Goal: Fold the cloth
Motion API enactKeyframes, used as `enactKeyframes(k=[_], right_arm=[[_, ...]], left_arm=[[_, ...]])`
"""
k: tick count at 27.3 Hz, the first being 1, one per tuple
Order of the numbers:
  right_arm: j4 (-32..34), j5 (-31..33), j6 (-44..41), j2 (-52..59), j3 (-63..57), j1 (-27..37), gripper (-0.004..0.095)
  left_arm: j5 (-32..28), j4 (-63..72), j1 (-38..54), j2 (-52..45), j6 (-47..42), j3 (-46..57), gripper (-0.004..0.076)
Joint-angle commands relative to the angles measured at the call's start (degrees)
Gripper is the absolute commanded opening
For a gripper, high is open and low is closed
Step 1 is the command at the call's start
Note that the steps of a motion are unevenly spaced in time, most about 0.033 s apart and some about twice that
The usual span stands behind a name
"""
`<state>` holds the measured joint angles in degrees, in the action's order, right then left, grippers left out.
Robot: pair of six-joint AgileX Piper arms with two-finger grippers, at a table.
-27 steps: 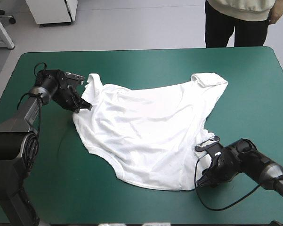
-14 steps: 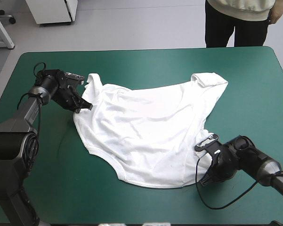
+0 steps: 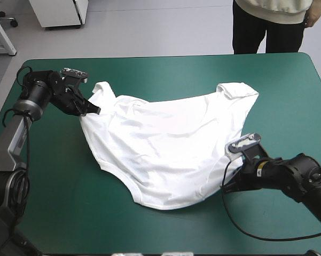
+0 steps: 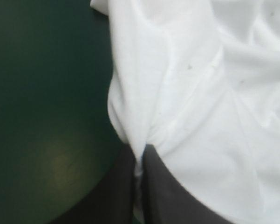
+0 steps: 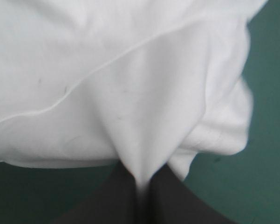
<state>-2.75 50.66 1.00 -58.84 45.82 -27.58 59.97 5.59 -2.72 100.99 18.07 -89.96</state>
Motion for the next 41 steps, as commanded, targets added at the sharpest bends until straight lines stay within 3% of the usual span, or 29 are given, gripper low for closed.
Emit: enactKeyframes(k=[1,13,29,35,41], right_arm=[[1.2,-2.2,0.0,1.8,10.0,0.2,-0.0013],[8.9,-10.0,1.0,0.1,37.5,0.2,-0.0013],[7.5,-10.1,12.8,-5.2,73.7,0.2,-0.0013],[2.4,-4.8,17.4,-5.2,83.1,0.2,-0.0013],[4.4,4.4,15.1,-6.4,85.5,0.2,-0.0013]], left_arm=[[-0.9,1.5,0.0,-8.4,-0.1,-1.7,-0.0009],[-6.8,4.4,0.0,-24.9,1.3,-7.7,-0.0009],[-7.8,8.1,0.0,-29.2,2.1,-40.6,-0.0009],[-4.3,7.8,0.0,-29.3,2.3,-50.1,-0.0009],[1.2,7.8,0.0,-28.3,2.3,-52.5,-0.0009]])
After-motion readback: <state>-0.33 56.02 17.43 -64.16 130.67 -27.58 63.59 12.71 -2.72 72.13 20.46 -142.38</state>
